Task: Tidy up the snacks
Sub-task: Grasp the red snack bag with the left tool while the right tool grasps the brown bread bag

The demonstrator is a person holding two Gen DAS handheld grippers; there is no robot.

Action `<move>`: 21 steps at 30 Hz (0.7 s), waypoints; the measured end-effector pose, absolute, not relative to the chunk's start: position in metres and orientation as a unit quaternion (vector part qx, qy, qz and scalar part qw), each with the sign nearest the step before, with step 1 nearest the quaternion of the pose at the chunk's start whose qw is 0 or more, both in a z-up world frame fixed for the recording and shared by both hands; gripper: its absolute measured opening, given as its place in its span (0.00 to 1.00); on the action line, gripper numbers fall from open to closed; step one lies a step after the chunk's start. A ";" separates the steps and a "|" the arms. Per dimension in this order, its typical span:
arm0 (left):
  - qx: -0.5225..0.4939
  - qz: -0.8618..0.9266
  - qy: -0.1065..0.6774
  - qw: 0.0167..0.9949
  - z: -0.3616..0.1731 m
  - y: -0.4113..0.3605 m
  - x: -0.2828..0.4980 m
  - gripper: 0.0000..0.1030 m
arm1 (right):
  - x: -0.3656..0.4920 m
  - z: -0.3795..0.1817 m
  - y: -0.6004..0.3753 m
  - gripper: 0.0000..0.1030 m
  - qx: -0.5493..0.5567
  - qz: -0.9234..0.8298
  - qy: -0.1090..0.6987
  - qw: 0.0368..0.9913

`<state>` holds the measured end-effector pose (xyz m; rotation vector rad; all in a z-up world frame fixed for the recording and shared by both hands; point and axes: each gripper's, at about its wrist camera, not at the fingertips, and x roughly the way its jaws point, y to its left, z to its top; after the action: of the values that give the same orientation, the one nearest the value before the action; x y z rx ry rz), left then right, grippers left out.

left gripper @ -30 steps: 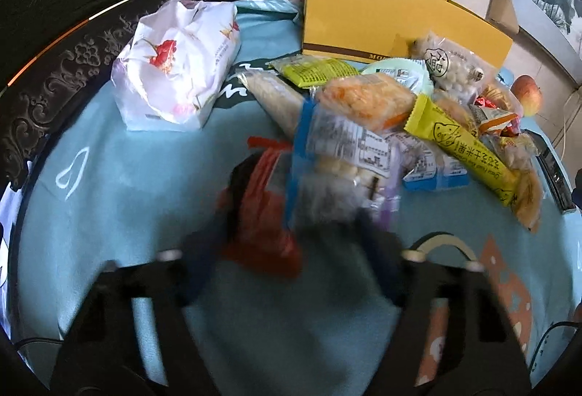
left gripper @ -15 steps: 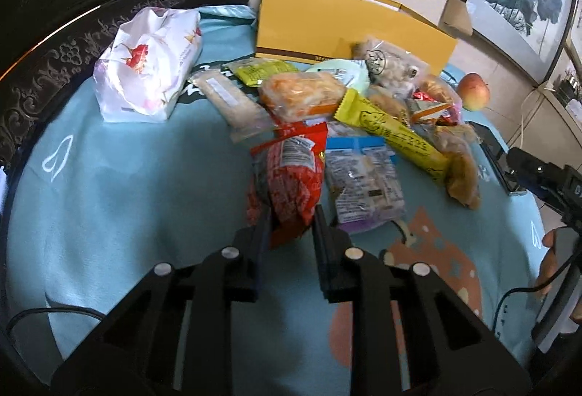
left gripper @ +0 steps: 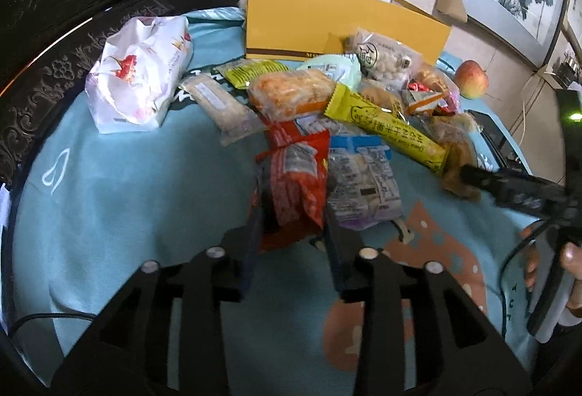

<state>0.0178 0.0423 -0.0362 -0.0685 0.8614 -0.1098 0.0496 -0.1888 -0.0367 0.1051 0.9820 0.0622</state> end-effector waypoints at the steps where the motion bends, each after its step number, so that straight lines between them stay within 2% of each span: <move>1: -0.033 -0.052 0.416 0.908 -0.035 0.043 0.017 0.51 | 0.054 -0.039 -0.184 0.91 0.046 0.033 0.472 0.880; 2: -0.030 -0.046 0.414 0.909 -0.034 0.043 0.017 0.59 | 0.058 -0.042 -0.179 0.82 0.040 0.037 0.474 0.879; 3: -0.030 -0.044 0.412 0.910 -0.033 0.044 0.016 0.60 | 0.059 -0.042 -0.175 0.66 0.028 0.034 0.467 0.883; 6: -0.035 -0.043 0.409 0.911 -0.028 0.048 0.016 0.69 | 0.058 -0.041 -0.177 0.51 0.033 0.054 0.458 0.887; 10: -0.032 -0.036 0.403 0.914 -0.025 0.046 0.023 0.73 | 0.052 -0.028 -0.199 0.46 0.084 0.070 0.456 0.883; 16: -0.021 -0.027 0.444 0.895 -0.055 0.030 0.049 0.72 | 0.042 -0.017 -0.208 0.46 0.101 0.079 0.445 0.886; 18: -0.047 -0.034 0.446 0.893 -0.061 0.033 0.053 0.59 | 0.041 -0.019 -0.207 0.46 0.097 0.084 0.448 0.885; 19: -0.060 -0.034 0.446 0.892 -0.061 0.035 0.054 0.46 | 0.042 -0.020 -0.204 0.46 0.096 0.087 0.450 0.883; 21: -0.048 -0.026 0.453 0.890 -0.060 0.035 0.058 0.44 | 0.041 -0.020 -0.203 0.46 0.094 0.092 0.452 0.882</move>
<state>0.0578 0.0353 -0.0604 -0.0991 0.9412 -0.0539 0.0414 -0.2035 -0.0198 0.1966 0.9401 0.1923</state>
